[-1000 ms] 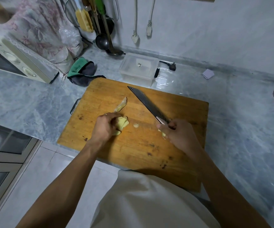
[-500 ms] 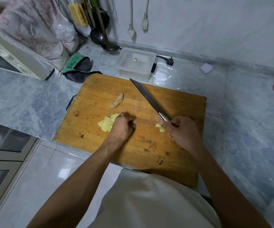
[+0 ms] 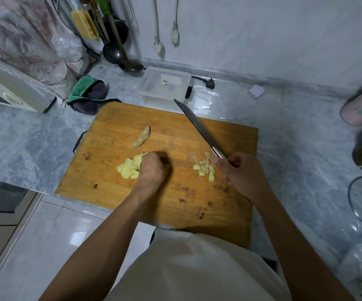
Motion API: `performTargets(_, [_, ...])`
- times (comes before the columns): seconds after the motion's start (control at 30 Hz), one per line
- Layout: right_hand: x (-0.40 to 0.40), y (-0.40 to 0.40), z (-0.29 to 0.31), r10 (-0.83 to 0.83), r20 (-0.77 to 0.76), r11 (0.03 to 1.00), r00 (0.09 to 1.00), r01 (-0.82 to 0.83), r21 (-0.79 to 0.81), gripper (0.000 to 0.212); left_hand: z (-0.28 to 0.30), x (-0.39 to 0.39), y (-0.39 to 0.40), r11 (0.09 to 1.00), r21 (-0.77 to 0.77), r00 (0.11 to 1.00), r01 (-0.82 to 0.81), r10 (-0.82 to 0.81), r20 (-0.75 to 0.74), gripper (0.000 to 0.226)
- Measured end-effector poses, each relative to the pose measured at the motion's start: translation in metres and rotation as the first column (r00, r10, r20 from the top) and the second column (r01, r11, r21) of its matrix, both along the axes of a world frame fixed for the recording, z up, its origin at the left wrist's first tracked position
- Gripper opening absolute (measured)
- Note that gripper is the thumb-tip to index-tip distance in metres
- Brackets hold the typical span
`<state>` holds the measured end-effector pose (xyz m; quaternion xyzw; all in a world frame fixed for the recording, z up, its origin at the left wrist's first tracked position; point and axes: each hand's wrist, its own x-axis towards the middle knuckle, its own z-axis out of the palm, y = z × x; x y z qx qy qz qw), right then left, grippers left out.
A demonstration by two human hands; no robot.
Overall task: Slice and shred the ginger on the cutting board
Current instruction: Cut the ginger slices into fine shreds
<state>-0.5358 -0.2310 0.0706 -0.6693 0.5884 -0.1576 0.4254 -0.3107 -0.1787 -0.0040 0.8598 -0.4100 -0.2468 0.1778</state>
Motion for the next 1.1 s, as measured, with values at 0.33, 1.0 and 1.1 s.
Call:
performTargets(0.33, [-0.005,-0.002,0.002,-0.021,0.015,1.000,1.000,0.021,0.004,0.038,0.004,-0.064,-0.013,0.924,-0.262,0.904,-0.280,0.162,-0.395,0.024])
performTargets(1.0, [0.037,0.005,-0.008,0.200,0.123,0.973,0.972,-0.212,0.092,0.055,-0.002,0.065,0.040,0.997,0.036,0.992,0.068,-0.072,0.104,0.042])
performTargets(1.1, [0.040,0.006,-0.007,0.227,0.124,0.968,0.966,-0.237,0.078,0.053,0.000,0.064,0.039,0.989,-0.136,0.998,-0.052,0.048,-0.031,0.022])
